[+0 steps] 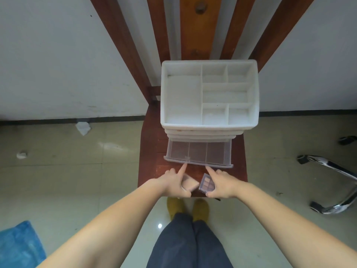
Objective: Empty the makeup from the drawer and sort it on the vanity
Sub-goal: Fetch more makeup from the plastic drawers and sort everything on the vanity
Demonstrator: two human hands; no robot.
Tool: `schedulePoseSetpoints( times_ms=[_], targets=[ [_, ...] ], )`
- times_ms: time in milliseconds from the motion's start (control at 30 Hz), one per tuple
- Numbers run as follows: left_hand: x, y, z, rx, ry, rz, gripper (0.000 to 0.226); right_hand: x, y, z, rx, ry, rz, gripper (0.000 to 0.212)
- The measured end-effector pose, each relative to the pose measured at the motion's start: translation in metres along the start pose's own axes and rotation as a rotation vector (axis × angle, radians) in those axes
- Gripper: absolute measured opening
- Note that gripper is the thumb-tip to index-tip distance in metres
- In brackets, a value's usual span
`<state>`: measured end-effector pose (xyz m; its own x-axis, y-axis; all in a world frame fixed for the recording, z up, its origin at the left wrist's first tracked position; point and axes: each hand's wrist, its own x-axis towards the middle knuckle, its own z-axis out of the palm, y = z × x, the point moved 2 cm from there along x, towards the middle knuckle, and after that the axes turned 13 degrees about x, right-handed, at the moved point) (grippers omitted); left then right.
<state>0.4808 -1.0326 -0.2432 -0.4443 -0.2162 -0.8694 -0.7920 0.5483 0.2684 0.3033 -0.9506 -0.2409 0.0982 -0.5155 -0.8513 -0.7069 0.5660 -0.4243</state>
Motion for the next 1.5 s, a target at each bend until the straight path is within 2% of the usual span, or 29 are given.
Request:
schedulePoseSetpoints(
  times_ms=[267, 500, 600, 700, 800, 900, 1000, 1167, 1300, 1500],
  targets=[
    [0.024, -0.002, -0.053, 0.083, 0.091, -0.027, 0.118, 0.024, -0.010, -0.060, -0.025, 0.124, 0.022, 0.112],
    [0.010, 0.002, -0.069, 0.109, 0.131, -0.015, 0.111, 0.010, -0.018, -0.073, -0.098, 0.125, 0.069, 0.108],
    [-0.030, 0.001, -0.064, 0.061, 0.226, -0.025, 0.104, -0.020, -0.036, -0.064, -0.143, 0.168, 0.003, 0.088],
    [-0.084, 0.000, -0.057, 0.014, 0.380, -0.064, 0.094, -0.057, -0.068, -0.059, -0.211, 0.256, -0.151, 0.062],
    [-0.139, -0.001, -0.043, -0.008, 0.548, -0.139, 0.083, -0.089, -0.107, -0.055, -0.344, 0.347, -0.327, 0.049],
    [-0.188, -0.002, -0.018, -0.068, 0.690, -0.275, 0.072, -0.115, -0.146, -0.048, -0.471, 0.380, -0.502, 0.047],
    [-0.235, 0.001, 0.021, -0.180, 0.811, -0.452, 0.073, -0.138, -0.183, -0.033, -0.615, 0.343, -0.686, 0.047],
    [-0.299, 0.017, 0.111, -0.356, 0.867, -0.731, 0.068, -0.171, -0.229, 0.026, -0.880, 0.223, -0.929, 0.046],
    [-0.355, 0.041, 0.194, -0.567, 0.906, -0.973, 0.069, -0.199, -0.256, 0.102, -1.078, 0.059, -1.069, 0.047],
    [-0.436, 0.112, 0.349, -0.864, 0.891, -1.364, 0.076, -0.270, -0.276, 0.259, -1.276, -0.192, -1.380, 0.047]
  ],
)
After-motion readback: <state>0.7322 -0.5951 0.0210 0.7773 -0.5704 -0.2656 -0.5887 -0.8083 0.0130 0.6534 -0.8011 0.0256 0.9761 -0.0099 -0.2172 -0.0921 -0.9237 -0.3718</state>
